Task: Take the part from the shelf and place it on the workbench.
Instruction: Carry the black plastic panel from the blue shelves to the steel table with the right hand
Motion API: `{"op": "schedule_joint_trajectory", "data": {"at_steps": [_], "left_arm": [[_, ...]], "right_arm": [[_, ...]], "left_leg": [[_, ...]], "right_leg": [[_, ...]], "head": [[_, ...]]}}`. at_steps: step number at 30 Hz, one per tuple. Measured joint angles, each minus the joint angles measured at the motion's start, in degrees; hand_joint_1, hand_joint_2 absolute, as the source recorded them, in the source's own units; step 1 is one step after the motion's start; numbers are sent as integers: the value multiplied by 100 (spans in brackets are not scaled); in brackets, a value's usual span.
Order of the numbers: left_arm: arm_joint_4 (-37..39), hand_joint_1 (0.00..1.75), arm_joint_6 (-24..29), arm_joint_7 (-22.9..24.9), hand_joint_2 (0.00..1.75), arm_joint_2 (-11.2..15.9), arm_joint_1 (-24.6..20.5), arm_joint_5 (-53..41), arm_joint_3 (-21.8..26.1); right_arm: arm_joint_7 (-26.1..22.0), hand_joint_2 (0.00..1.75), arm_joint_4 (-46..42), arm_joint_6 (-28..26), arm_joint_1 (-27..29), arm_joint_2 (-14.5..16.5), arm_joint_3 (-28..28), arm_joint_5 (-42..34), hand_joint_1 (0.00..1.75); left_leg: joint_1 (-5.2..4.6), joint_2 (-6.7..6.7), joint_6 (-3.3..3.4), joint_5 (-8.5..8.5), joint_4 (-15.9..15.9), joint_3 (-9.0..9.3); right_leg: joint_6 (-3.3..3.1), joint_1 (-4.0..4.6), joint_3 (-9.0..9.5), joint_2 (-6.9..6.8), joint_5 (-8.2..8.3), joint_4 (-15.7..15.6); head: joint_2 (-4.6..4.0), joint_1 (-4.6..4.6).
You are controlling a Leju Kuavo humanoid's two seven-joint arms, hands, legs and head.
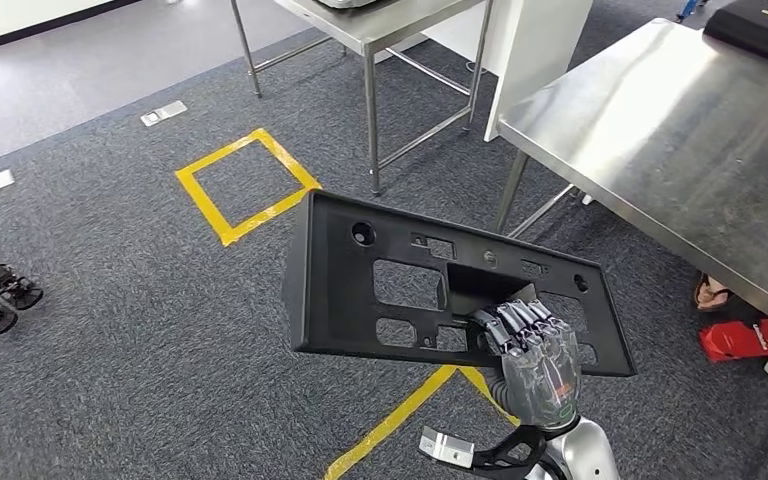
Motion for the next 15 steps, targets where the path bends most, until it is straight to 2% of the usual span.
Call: {"op": "schedule_joint_trajectory", "data": {"at_steps": [1,2,3,4,5,6,7,8,10,11,12,14,15], "left_arm": [[0,0,-1,2,175,1,8,-1,0],[0,0,-2,3,175,2,13,-2,0],[0,0,-3,6,175,5,15,-6,0],[0,0,-3,15,175,10,14,-18,0],[0,0,-2,27,175,16,15,-32,-1],[0,0,1,42,175,21,15,-46,-1],[0,0,4,59,175,24,17,-57,-2],[0,0,6,69,175,25,18,-60,-2],[1,0,8,75,175,14,10,-62,-3],[1,0,8,74,175,12,4,-62,-4],[1,0,8,72,175,9,-2,-62,-4],[0,0,8,72,175,18,3,-62,-3],[0,0,8,72,175,21,9,-62,-3]], "right_arm": [[6,175,-1,0,1,-5,0,0,175],[13,175,-1,0,4,-12,-1,0,175],[24,175,-1,1,5,-22,-1,-1,175],[40,175,-1,1,4,-34,-1,-3,175],[57,175,-1,1,0,-46,-2,-6,175],[75,175,-1,0,-7,-57,-2,-10,175],[87,175,-2,0,-14,-68,-2,-14,175],[93,175,-3,0,-18,-77,-2,-17,175],[97,175,-4,0,-13,-102,-1,-19,175],[97,175,-5,0,-5,-117,-1,-20,175],[96,175,-5,0,-7,-130,2,-20,175],[96,175,-6,0,-20,-150,10,-21,175],[96,175,-5,0,-26,-156,15,-21,175]], "left_leg": [[1,-21,-2,-54,250,-136],[4,-30,0,10,291,-176],[9,-50,8,188,94,-100],[20,-112,20,424,-273,61],[34,-258,32,628,-677,238],[49,-391,43,763,-1018,384],[52,-492,53,821,-1225,466],[42,-533,69,818,-1302,490],[21,-389,139,837,-1344,495],[17,-314,183,859,-1377,512],[22,-228,227,877,-1411,530],[1,-59,273,884,-1443,551],[-12,35,285,879,-1442,549]], "right_leg": [[-1,7,1,80,0,1],[0,11,7,163,0,4],[1,11,19,246,0,6],[4,10,32,327,0,9],[10,20,36,403,-1,21],[22,34,22,476,-2,36],[47,43,-9,543,5,47],[82,50,-50,610,19,50],[162,42,-128,710,40,75],[185,57,-181,623,12,175],[188,76,-263,468,-72,370],[157,104,-539,92,-380,1027],[147,97,-692,8,-545,1377]], "head": [[0,-1],[0,-3],[0,-3],[0,-6],[0,-6],[1,0],[1,3],[1,6],[0,8],[0,8],[0,37],[0,92],[0,121]]}}
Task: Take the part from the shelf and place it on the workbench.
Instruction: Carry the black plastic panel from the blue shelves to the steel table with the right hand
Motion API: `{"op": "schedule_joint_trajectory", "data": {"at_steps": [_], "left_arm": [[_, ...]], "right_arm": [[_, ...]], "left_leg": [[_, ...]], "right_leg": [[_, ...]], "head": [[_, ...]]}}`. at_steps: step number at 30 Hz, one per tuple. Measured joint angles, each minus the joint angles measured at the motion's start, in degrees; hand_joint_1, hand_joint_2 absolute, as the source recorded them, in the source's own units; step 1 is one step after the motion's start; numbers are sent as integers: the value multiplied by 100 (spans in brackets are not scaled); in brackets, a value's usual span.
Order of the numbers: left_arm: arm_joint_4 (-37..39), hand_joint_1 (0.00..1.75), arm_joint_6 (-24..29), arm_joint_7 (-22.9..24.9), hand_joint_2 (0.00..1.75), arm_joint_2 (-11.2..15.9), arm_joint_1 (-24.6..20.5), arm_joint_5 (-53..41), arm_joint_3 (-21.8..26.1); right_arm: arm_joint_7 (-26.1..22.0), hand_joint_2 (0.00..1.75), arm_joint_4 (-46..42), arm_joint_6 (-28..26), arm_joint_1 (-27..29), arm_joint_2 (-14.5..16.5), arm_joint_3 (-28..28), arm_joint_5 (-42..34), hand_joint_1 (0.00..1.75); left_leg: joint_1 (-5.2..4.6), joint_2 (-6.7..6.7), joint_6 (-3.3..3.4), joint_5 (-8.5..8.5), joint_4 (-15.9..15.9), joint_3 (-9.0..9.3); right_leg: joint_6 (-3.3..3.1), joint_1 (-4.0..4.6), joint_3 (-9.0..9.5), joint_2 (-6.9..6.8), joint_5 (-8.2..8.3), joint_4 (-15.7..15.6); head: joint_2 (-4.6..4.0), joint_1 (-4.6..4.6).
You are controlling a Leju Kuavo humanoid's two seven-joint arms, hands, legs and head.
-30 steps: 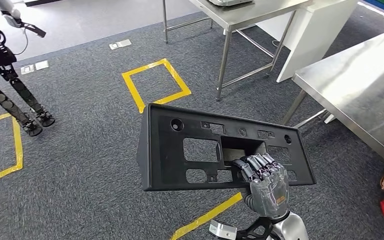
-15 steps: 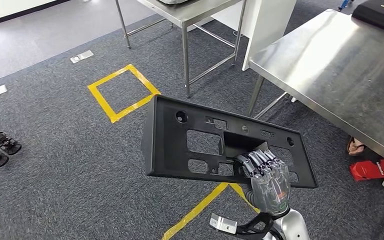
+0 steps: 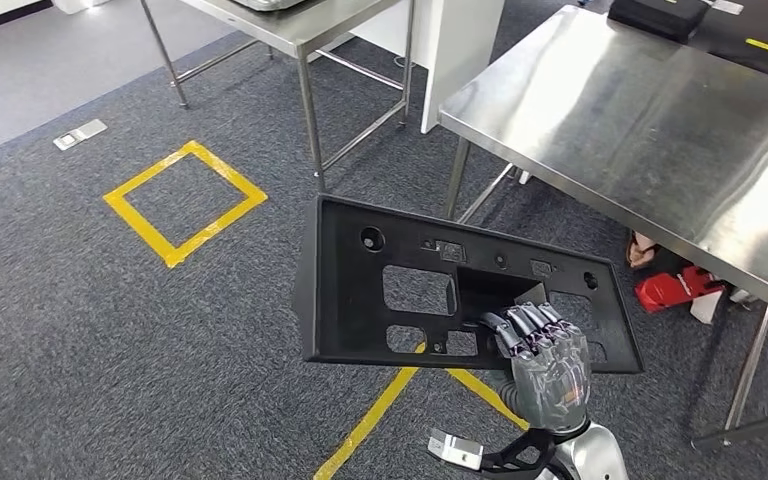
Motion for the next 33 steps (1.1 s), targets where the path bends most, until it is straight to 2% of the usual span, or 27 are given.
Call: {"op": "schedule_joint_trajectory", "data": {"at_steps": [1,2,3,4,6,7,8,9,10,11,12,14,15,16,17,18,19,21,23,25,26,28,29,30,31,32,33], "left_arm": [[0,0,0,1,175,3,6,0,1],[0,0,-1,2,175,4,8,0,1],[0,0,-1,2,175,3,6,-1,1],[0,0,-2,2,175,-1,3,-1,0],[0,0,-2,1,175,-5,-1,-1,-1],[0,0,-2,0,175,-5,-2,-1,-1],[0,0,-2,-1,175,-3,-5,-1,-1],[0,0,-2,-1,175,-3,-11,-2,-1],[0,0,-2,-1,175,-2,-19,-2,-2],[0,0,-2,-1,175,-2,-27,-2,-3],[0,0,-2,-1,175,-3,-30,-2,-3],[0,0,-3,-1,175,-4,-21,-6,-3],[0,0,-2,-1,175,-5,-10,-8,-2],[0,0,-2,-1,175,-4,-1,-9,-2],[0,0,0,-1,175,-3,6,-9,-1],[0,0,0,-1,175,-2,9,-9,-1],[0,0,0,-1,175,-1,9,-9,-1],[0,0,0,-1,175,5,8,-9,-1],[0,0,1,-1,175,9,7,-9,-1],[0,0,1,-1,175,7,-2,-9,-2],[0,0,1,-1,175,1,-10,-9,-2],[0,0,0,-1,175,-5,-14,-9,-2],[0,0,0,-1,175,-5,-10,-9,-2],[0,0,0,-1,175,-1,-3,-9,-1],[0,0,0,-1,175,1,3,-9,0],[0,0,-14,-2,175,1,5,-14,0],[0,0,-46,-5,175,2,6,-30,-2]], "right_arm": [[1,175,1,0,1,-9,3,0,175],[1,175,2,0,6,-19,5,1,175],[1,175,2,0,9,-27,7,1,175],[1,175,2,0,7,-33,7,1,175],[1,175,2,0,-1,-38,8,1,175],[1,175,1,0,-4,-39,9,-1,175],[1,175,1,0,-3,-41,10,-1,175],[1,175,0,0,-1,-45,9,-2,175],[1,175,-2,0,1,-50,8,-2,175],[1,175,-7,0,4,-55,7,-2,175],[2,175,-11,0,1,-57,6,-1,175],[7,175,-20,0,-2,-57,5,1,175],[9,175,-19,0,-1,-57,5,1,175],[10,175,-18,0,4,-58,5,1,175],[10,175,-17,0,8,-59,5,2,175],[10,175,-16,0,12,-60,5,2,175],[10,175,-16,0,11,-61,5,2,175],[10,175,-17,0,3,-61,5,2,175],[10,175,-17,0,-1,-60,6,2,175],[10,175,-17,0,6,-62,8,2,175],[10,175,-18,0,11,-64,8,2,175],[10,175,-20,0,1,-67,9,1,175],[10,175,-21,0,-6,-68,10,0,175],[10,175,-21,0,-11,-68,12,-1,175],[10,175,-20,0,-8,-68,14,0,175],[44,175,-16,8,-11,-74,18,36,175],[176,175,1,47,-71,-108,33,171,175]], "left_leg": [[-14,87,3,-4,1,-2],[-22,172,5,-8,3,0],[-22,248,3,-14,4,5],[-22,318,-6,-22,4,17],[-43,439,-49,-52,8,44],[-58,493,-78,-68,12,57],[-70,545,-103,-81,14,69],[-72,599,-130,-90,13,82],[-59,633,-162,-105,17,89],[-44,576,-193,-151,60,85],[-28,445,-223,-255,196,36],[-9,96,-255,-617,835,-246],[-6,-2,-259,-797,1252,-451],[-6,-42,-260,-896,1583,-628],[-6,-56,-254,-877,1726,-725],[-6,-67,-241,-738,1635,-713],[-5,-105,-221,-508,1321,-594],[8,-345,-167,-97,516,-260],[5,-512,-127,12,129,-101],[-17,-410,-85,16,83,-85],[-20,-338,-49,39,47,-71],[-8,-176,31,83,-31,-41],[-11,-94,53,87,-44,-35],[-13,-8,65,84,-47,-36],[-15,70,66,80,-45,-39],[-16,131,63,75,-44,-41],[-14,182,55,71,-42,-41]], "right_leg": [[9,-10,-105,-35,-100,239],[37,-22,-122,-54,-114,294],[83,-31,-24,-79,-34,118],[133,-41,174,-142,112,-257],[164,-26,574,-383,369,-1044],[138,-13,682,-456,439,-1268],[95,6,711,-476,462,-1346],[57,21,699,-412,477,-1347],[9,-9,692,-335,491,-1351],[-28,-32,695,-268,504,-1359],[-77,-59,703,-204,518,-1368],[-145,-76,722,-82,533,-1374],[-165,-67,722,-17,535,-1373],[-167,-56,724,58,534,-1372],[-167,-47,729,139,534,-1370],[-166,-42,738,221,534,-1367],[-165,-39,748,304,534,-1363],[-159,-24,750,453,532,-1346],[-121,-16,707,577,542,-1336],[-47,-18,639,698,569,-1351],[-18,-19,603,656,564,-1324],[1,-10,425,352,402,-1013],[-5,-24,264,150,238,-674],[-2,-37,69,31,61,-279],[20,-61,-104,-24,-73,74],[63,-86,-196,-47,-129,268],[127,-111,-164,-62,-84,222]], "head": [[0,0],[0,2],[0,3],[0,4],[0,4],[0,1],[0,-3],[0,-7],[1,-10],[1,-18],[1,-27],[0,-52],[0,-58],[0,-60],[0,-60],[0,-60],[0,-60],[0,-59],[0,-56],[0,-55],[0,-55],[0,-33],[0,-23],[0,-12],[0,-8],[0,-9],[0,-8]]}}
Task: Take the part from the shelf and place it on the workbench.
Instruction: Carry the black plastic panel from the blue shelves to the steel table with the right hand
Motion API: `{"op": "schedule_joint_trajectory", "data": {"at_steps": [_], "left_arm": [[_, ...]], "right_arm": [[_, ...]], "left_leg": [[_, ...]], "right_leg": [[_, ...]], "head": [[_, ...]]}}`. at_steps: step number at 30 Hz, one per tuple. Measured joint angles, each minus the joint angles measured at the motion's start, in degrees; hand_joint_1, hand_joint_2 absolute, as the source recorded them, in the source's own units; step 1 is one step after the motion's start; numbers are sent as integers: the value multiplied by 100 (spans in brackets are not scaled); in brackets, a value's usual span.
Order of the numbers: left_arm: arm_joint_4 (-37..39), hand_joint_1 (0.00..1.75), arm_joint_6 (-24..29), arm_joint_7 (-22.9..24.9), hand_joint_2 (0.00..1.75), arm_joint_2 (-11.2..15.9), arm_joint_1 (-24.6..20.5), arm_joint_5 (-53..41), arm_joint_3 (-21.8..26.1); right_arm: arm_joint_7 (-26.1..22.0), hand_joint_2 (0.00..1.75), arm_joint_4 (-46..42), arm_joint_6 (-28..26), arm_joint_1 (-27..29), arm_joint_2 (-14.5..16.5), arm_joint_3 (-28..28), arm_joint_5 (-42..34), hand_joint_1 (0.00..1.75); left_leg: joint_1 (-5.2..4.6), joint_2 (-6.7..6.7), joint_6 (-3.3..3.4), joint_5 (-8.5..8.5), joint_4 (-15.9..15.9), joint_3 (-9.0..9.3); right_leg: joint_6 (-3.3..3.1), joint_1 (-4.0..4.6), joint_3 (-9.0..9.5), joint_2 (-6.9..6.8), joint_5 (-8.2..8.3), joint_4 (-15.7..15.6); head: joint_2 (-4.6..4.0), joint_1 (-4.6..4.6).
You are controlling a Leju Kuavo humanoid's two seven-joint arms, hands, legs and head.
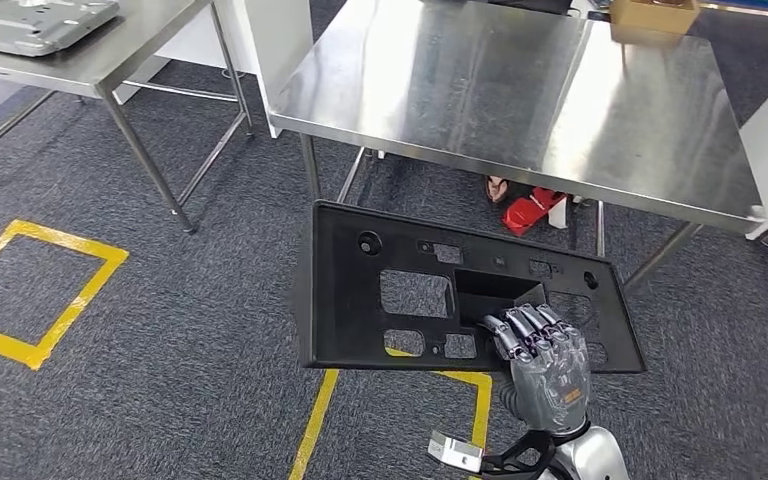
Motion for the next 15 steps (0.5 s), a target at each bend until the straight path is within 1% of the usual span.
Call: {"op": "schedule_joint_trajectory", "data": {"at_steps": [1,2,3,4,5,6,7,8,9,10,11,12,13,14,15], "left_arm": [[0,0,-72,-8,175,2,-3,-33,-12],[0,0,-167,-17,175,6,-15,-78,-34],[0,0,-260,-25,175,19,-36,-121,-61],[0,0,-341,-32,175,31,-61,-158,-89],[0,0,-384,-37,175,45,-80,-180,-112],[0,0,-406,-41,175,59,-89,-192,-130],[0,0,-418,-47,175,67,-85,-203,-144],[0,0,-423,-52,175,79,-77,-212,-157],[0,0,-426,-60,175,88,-72,-220,-167],[0,0,-427,-68,175,96,-69,-226,-175],[0,0,-428,-74,175,102,-66,-233,-183],[0,0,-428,-79,175,107,-59,-237,-193],[0,0,-428,-80,175,112,-46,-239,-203],[0,0,-428,-80,175,116,-32,-243,-214],[0,0,-428,-80,175,122,-20,-245,-222]], "right_arm": [[233,175,82,79,-159,-108,55,231,175],[602,175,283,182,-417,-269,120,590,175],[1013,175,594,269,-729,-446,155,954,175],[1349,175,976,316,-1017,-614,136,1225,175],[1565,175,1336,321,-1240,-727,49,1410,175],[1629,175,1623,301,-1394,-799,-58,1473,175],[1614,175,1829,288,-1505,-860,-138,1503,175],[1579,175,1966,284,-1583,-905,-176,1527,175],[1565,175,2075,283,-1639,-937,-188,1543,175],[1566,175,2154,284,-1673,-963,-190,1558,175],[1570,175,2216,285,-1695,-979,-190,1566,175],[1571,175,2275,286,-1718,-994,-189,1574,175],[1571,175,2330,286,-1732,-1006,-187,1580,175],[1573,175,2381,289,-1740,-1015,-186,1580,175],[1582,175,2424,294,-1743,-1021,-184,1581,175]], "left_leg": [[2,47,-10,-5,3,4],[4,96,-25,-9,6,11],[-3,138,-49,-13,10,18],[-11,158,-79,-16,14,22],[-22,163,-112,-18,17,23],[-27,159,-146,-17,14,23],[-21,168,-175,-15,12,22],[-5,164,-201,-29,27,14],[13,117,-225,-88,108,-22],[28,39,-247,-208,304,-112],[38,-65,-266,-383,627,-269],[40,-154,-282,-578,1049,-484],[41,-202,-296,-724,1459,-708],[41,-224,-302,-772,1735,-882],[42,-230,-301,-698,1795,-960]], "right_leg": [[72,-28,155,-22,129,-288],[138,-54,400,-60,298,-738],[169,-51,616,-104,447,-1154],[159,-34,783,-141,555,-1464],[123,-10,861,-167,607,-1621],[71,24,864,-169,622,-1641],[20,24,873,-153,640,-1649],[-17,-2,876,-134,653,-1655],[-58,-27,888,-113,664,-1660],[-104,-53,898,-97,671,-1667],[-139,-64,905,-87,668,-1670],[-172,-52,906,-78,660,-1669],[-195,-41,909,-65,653,-1668],[-206,-30,917,-45,644,-1667],[-218,-24,931,-20,633,-1666]], "head": [[0,-1],[0,-3],[0,-2],[0,1],[0,3],[0,5],[0,4],[0,-1],[0,-10],[0,-21],[0,-34],[0,-43],[0,-47],[0,-47],[0,-48]]}}
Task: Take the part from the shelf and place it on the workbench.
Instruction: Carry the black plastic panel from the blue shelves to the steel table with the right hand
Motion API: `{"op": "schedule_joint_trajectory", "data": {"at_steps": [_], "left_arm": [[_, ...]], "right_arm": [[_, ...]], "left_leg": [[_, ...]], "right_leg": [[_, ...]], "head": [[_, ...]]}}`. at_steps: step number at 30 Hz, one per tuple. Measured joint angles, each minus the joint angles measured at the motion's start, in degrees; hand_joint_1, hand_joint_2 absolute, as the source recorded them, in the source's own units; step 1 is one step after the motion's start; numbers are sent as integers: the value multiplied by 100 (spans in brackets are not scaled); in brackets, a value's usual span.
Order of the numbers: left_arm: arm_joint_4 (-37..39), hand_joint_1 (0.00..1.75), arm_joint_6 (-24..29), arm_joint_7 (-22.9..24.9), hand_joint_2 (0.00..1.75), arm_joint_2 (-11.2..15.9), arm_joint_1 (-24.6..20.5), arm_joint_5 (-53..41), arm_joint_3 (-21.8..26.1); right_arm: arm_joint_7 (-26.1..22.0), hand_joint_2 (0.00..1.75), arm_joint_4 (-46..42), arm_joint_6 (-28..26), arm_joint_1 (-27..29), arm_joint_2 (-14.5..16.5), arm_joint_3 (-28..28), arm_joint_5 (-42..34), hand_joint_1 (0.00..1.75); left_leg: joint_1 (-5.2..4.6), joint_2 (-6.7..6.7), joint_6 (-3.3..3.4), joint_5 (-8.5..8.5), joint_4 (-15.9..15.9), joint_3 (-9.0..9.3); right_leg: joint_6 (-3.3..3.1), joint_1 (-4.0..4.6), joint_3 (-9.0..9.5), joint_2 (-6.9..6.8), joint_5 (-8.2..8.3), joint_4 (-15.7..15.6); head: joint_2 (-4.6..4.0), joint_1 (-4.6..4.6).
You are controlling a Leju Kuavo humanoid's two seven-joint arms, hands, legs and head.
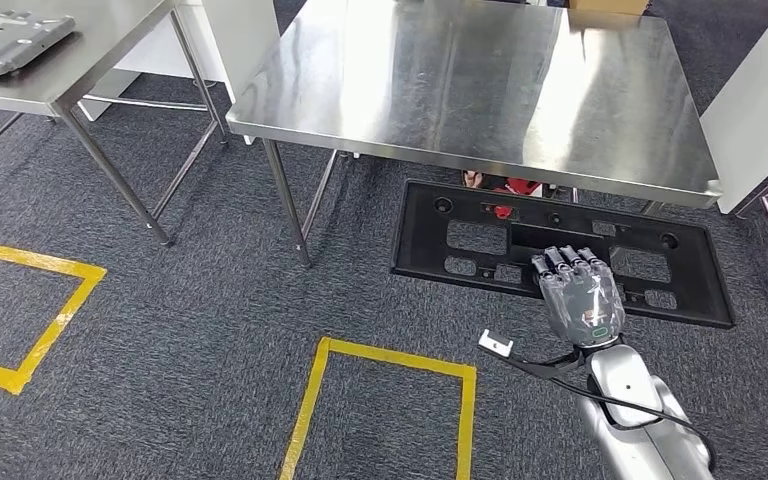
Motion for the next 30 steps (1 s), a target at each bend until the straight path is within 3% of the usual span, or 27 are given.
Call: {"op": "schedule_joint_trajectory", "data": {"at_steps": [1,3,5,8,10,13,14,15,16,18,19,21,22,25,26,28,29,30], "left_arm": [[0,0,0,0,175,5,7,-2,-5],[0,0,1,-1,175,19,10,-7,-11],[0,0,2,-2,175,28,7,-13,-18],[0,0,4,-2,175,29,2,-20,-26],[0,0,4,-3,175,26,-3,-20,-28],[0,0,8,-5,175,35,-4,-20,-27],[0,0,11,-6,175,36,-4,-20,-27],[0,0,14,-7,175,37,-3,-20,-27],[0,0,19,-6,175,37,-3,-20,-28],[0,0,32,-5,175,32,-3,-20,-28],[0,0,39,-4,175,31,-4,-20,-28],[0,0,48,-4,175,36,-4,-20,-28],[0,0,50,-4,175,39,-5,-20,-28],[0,0,54,-4,175,48,-6,-22,-28],[0,0,54,-4,175,49,-7,-23,-28],[0,0,54,-4,175,48,-3,-26,-27],[0,0,55,-4,175,48,1,-25,-27],[0,0,55,-4,175,48,5,-21,-26]], "right_arm": [[19,175,33,13,-2,-6,3,0,175],[82,175,67,44,-4,-19,10,0,175],[138,175,76,58,-6,-43,17,-1,175],[172,175,84,59,2,-84,25,1,175],[178,175,84,57,5,-108,26,1,175],[185,175,98,57,13,-142,29,-1,175],[187,175,108,57,25,-149,33,-1,175],[186,175,117,56,39,-152,39,0,175],[184,175,124,56,48,-154,45,1,175],[181,175,128,56,47,-159,54,0,175],[180,175,128,57,40,-163,57,0,175],[180,175,128,59,33,-173,64,0,175],[180,175,129,61,33,-176,71,1,175],[186,175,130,65,22,-184,92,0,175],[190,175,130,65,14,-185,96,0,175],[191,175,134,66,2,-186,106,0,175],[186,175,141,68,1,-185,113,1,175],[179,175,149,71,1,-184,120,1,175]], "left_leg": [[1,0,8,185,-184,38],[4,-20,37,662,-972,337],[-6,-51,68,887,-1534,566],[-49,-49,161,881,-1656,617],[-47,-32,252,893,-1702,660],[-46,-16,336,874,-1721,701],[-49,-16,341,863,-1720,708],[-51,-17,339,849,-1717,719],[-51,-19,331,833,-1715,738],[-54,-22,292,791,-1712,792],[-66,-24,262,766,-1707,813],[-95,-23,203,724,-1700,831],[-100,-18,178,710,-1701,837],[-72,-4,100,573,-1532,789],[-62,-6,76,435,-1280,677],[-52,-14,44,98,-495,271],[-50,-16,33,1,-154,61],[-49,-16,28,9,20,-78]], "right_leg": [[-5,2,20,25,-13,1],[17,7,57,71,-53,11],[76,48,58,102,-100,32],[173,80,29,117,-133,29],[209,67,-70,82,-248,250],[194,44,-647,38,-668,1358],[211,41,-833,37,-744,1663],[249,37,-925,35,-726,1769],[301,32,-891,29,-609,1623],[389,10,-556,-23,-222,813],[390,22,-380,-51,-60,431],[299,55,-222,-77,73,80],[236,80,-215,-61,71,81],[67,22,-160,-34,58,66],[15,2,-130,-30,48,59],[-59,17,-96,-28,16,58],[-77,26,-83,-24,2,59],[-87,32,-69,-18,-12,60]], "head": [[0,-1],[0,-4],[0,-3],[0,-5],[0,3],[0,26],[0,25],[0,26],[0,28],[0,36],[0,38],[0,40],[0,38],[0,30],[0,23],[0,10],[0,11],[0,10]]}}
